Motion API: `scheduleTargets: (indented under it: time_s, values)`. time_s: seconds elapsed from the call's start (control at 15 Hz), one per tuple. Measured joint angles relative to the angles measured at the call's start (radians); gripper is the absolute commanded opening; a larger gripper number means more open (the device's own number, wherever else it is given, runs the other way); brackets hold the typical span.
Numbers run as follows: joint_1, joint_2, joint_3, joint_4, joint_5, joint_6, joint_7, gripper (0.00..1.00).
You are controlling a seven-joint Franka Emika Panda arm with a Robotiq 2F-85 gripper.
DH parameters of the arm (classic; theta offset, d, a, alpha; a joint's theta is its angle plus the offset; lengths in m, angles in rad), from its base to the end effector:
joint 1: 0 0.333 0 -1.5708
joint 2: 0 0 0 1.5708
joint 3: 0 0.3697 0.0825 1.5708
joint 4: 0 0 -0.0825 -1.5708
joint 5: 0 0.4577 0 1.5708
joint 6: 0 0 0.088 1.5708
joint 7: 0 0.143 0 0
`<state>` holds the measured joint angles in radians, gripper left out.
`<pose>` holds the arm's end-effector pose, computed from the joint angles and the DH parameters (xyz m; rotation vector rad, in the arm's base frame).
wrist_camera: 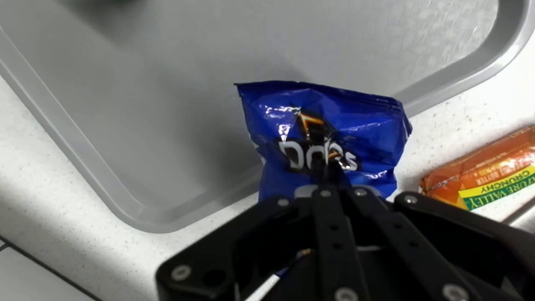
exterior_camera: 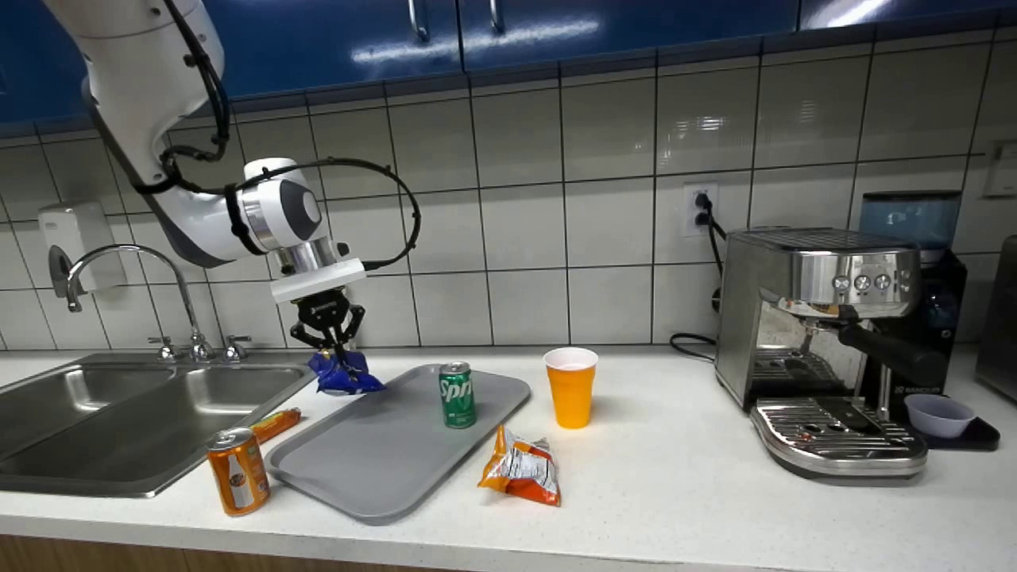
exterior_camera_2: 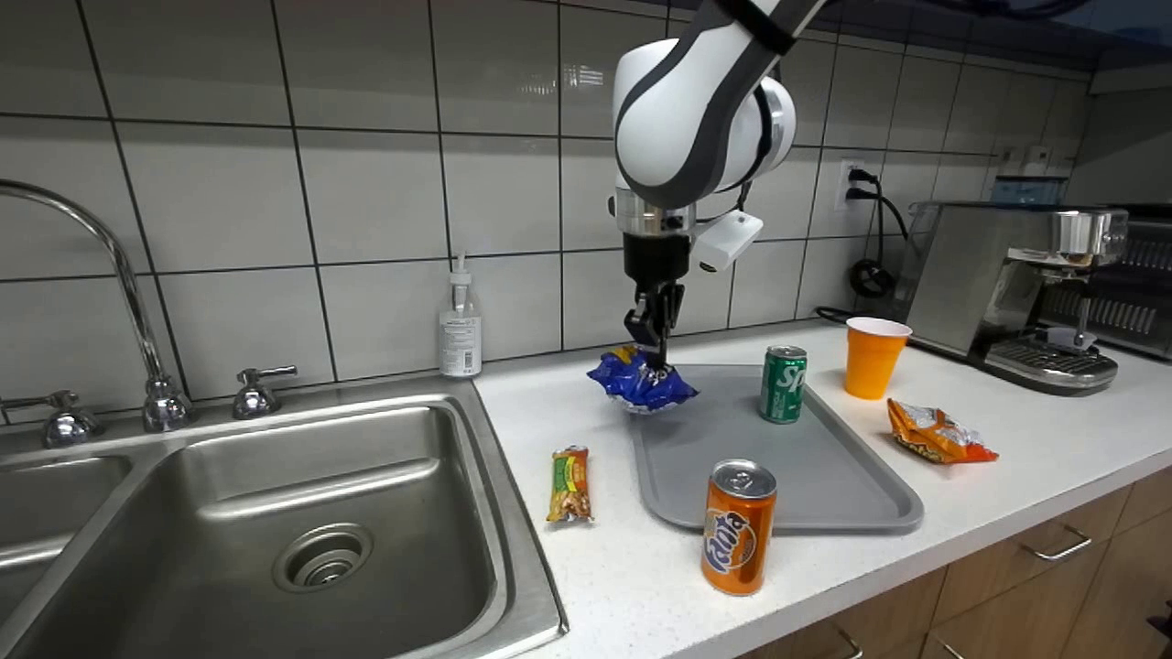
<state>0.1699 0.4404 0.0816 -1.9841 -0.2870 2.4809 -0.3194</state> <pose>0.6716 0.1663 0.2050 2.7638 1.1424 0.0829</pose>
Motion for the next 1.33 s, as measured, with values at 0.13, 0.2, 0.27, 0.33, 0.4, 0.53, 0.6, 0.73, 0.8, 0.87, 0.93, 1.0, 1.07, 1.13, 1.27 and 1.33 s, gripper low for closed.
scheduleTargets:
  time_s: [0.13, 0.2, 0.27, 0.33, 0.4, 0.53, 0.6, 0.73, 0.8, 0.87, 0.93, 1.0, 1.07, 1.13, 1.27, 1.33]
  values:
    - [0.017, 0.036, 0.000, 0.046, -0.002, 0.000, 0.015, 0.00]
    - [0.026, 0.054, 0.000, 0.069, -0.003, 0.000, 0.023, 0.00]
    - [0.033, 0.071, 0.000, 0.090, -0.006, 0.000, 0.029, 0.00]
    - [0.040, 0.087, 0.000, 0.110, -0.008, 0.000, 0.036, 0.00]
    - [0.047, 0.104, 0.000, 0.129, -0.010, 0.000, 0.041, 0.00]
    - [0.056, 0.136, 0.000, 0.163, -0.015, -0.001, 0.052, 0.00]
    - [0.059, 0.152, -0.001, 0.179, -0.016, -0.002, 0.058, 0.00]
    - [0.064, 0.182, -0.001, 0.208, -0.016, -0.007, 0.067, 0.00]
    - [0.066, 0.195, -0.002, 0.221, -0.016, -0.011, 0.071, 0.00]
    - [0.067, 0.206, -0.002, 0.233, -0.016, -0.013, 0.074, 0.00]
    - [0.068, 0.216, -0.002, 0.244, -0.016, -0.016, 0.075, 0.00]
    - [0.068, 0.224, -0.002, 0.254, -0.016, -0.017, 0.076, 0.26]
    - [0.068, 0.231, -0.002, 0.263, -0.016, -0.019, 0.076, 0.28]
    - [0.069, 0.237, -0.002, 0.271, -0.016, -0.020, 0.077, 0.33]
    - [0.069, 0.248, -0.002, 0.287, -0.016, -0.020, 0.079, 0.48]
    - [0.069, 0.251, -0.002, 0.292, -0.016, -0.020, 0.080, 0.57]
